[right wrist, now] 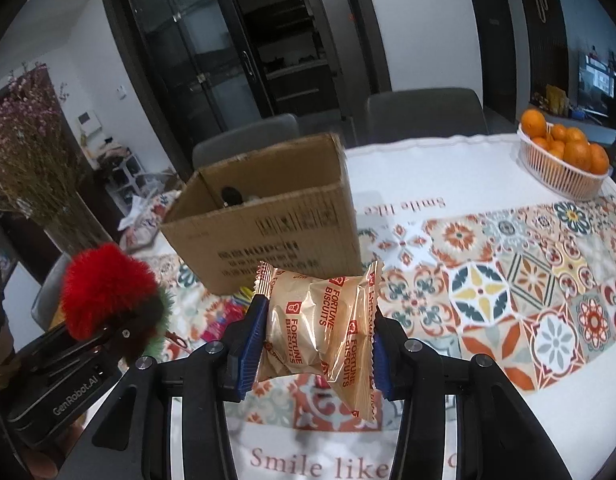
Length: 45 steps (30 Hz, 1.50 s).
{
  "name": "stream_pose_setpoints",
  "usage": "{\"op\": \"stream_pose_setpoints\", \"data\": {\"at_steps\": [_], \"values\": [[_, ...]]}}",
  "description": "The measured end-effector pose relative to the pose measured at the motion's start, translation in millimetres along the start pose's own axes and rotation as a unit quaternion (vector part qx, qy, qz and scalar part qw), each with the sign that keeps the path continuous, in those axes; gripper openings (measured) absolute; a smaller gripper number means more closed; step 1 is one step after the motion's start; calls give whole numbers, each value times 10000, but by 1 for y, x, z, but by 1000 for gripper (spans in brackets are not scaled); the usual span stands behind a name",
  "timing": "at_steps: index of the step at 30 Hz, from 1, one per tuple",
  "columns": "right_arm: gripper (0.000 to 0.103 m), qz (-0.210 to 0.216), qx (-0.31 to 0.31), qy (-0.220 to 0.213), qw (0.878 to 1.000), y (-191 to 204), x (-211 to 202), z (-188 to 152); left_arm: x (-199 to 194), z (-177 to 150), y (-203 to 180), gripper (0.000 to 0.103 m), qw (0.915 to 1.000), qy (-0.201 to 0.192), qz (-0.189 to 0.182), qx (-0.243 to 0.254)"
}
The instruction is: Organize soft objects
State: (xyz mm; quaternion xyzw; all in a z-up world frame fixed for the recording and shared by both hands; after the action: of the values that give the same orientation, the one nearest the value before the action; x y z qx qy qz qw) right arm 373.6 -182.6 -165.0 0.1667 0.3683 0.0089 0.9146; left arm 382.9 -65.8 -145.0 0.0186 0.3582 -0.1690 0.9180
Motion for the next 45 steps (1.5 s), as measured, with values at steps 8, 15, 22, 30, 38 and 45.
{"op": "stream_pose_setpoints", "data": {"at_steps": [8, 15, 22, 30, 38, 45], "values": [[47, 147, -92, -327, 9993, 12, -10, 24, -16, 27, 3, 36, 9994, -350, 63, 48], [47, 237, -157, -556, 9980, 21, -16, 44, -24, 50, 3, 36, 9981, -604, 94, 105], [47, 304, -192, -814, 9960, 31, -20, 69, -25, 74, 5, 36, 9967, -798, 121, 132], [47, 324, -202, -1007, 9942, 37, -16, 95, -16, 98, 10, 36, 9953, -924, 207, 194], [47, 283, -364, -998, 9939, 45, 3, 118, 2, 118, 19, 36, 9947, -936, 341, 264], [47, 266, -605, -1049, 9923, 58, 12, 134, 18, 132, 26, 36, 9947, -899, 407, 279]]}}
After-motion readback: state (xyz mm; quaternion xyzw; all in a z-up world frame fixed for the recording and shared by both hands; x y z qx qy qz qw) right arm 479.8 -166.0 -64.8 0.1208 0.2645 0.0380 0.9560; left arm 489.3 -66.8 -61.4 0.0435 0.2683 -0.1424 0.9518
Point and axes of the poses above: each gripper's, at about its wrist camera, not at the fingertips, and x roughly the way its jaws point, y to its left, z to its top, the point moved 10 cm from there along x, roughly the way its jaws point, and after that the axes turned 4 degrees about x, right-handed, at the moved point
